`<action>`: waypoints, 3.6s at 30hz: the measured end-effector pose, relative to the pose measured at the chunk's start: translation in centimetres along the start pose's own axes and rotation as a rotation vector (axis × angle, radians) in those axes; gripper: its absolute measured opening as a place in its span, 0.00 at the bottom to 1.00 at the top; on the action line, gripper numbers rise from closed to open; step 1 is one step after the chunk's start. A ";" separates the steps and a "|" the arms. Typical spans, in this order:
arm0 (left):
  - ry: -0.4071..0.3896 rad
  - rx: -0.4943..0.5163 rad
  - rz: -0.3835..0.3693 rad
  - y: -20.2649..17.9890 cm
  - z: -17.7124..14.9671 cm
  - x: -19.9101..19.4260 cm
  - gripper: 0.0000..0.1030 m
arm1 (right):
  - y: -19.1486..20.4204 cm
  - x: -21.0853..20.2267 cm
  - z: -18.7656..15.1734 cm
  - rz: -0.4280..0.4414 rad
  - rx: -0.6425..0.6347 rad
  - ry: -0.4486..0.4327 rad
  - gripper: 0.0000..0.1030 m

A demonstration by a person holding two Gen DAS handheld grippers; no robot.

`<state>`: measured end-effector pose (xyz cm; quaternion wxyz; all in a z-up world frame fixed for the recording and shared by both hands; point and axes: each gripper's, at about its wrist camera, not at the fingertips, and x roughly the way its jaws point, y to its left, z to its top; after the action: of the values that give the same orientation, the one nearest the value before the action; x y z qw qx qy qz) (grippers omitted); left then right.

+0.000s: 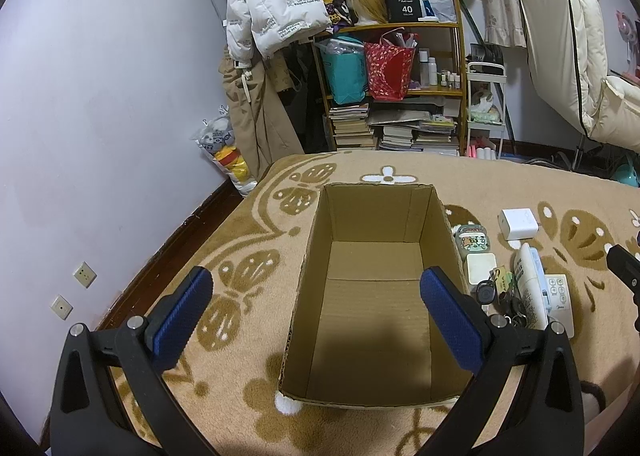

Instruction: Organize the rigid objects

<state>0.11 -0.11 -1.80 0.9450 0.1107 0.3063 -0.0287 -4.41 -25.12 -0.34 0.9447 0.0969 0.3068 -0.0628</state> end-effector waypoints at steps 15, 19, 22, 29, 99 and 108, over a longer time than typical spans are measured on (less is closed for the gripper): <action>0.001 0.003 0.001 -0.1 0.1 -0.1 1.00 | 0.0 0.1 0.0 0.001 0.000 0.001 1.00; 0.001 0.003 0.002 -0.1 0.1 -0.1 1.00 | -0.1 0.3 0.0 0.003 0.001 0.002 1.00; 0.008 0.003 0.010 -0.3 -0.1 0.1 1.00 | -0.3 0.6 0.1 0.012 0.010 0.012 1.00; 0.075 -0.023 0.031 0.5 -0.3 2.0 1.00 | -0.1 2.6 0.1 0.021 0.008 0.064 1.00; 0.669 0.053 -0.020 0.5 -1.8 16.6 0.11 | 6.0 23.6 -1.2 0.073 -0.064 0.554 0.74; 0.651 0.069 -0.017 0.4 -2.0 16.2 0.11 | 6.7 23.6 -1.4 0.020 -0.128 0.583 0.65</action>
<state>12.21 0.92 -12.78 0.7929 0.1434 0.5921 -0.0100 14.93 -19.71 -14.45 0.8215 0.0542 0.5676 -0.0035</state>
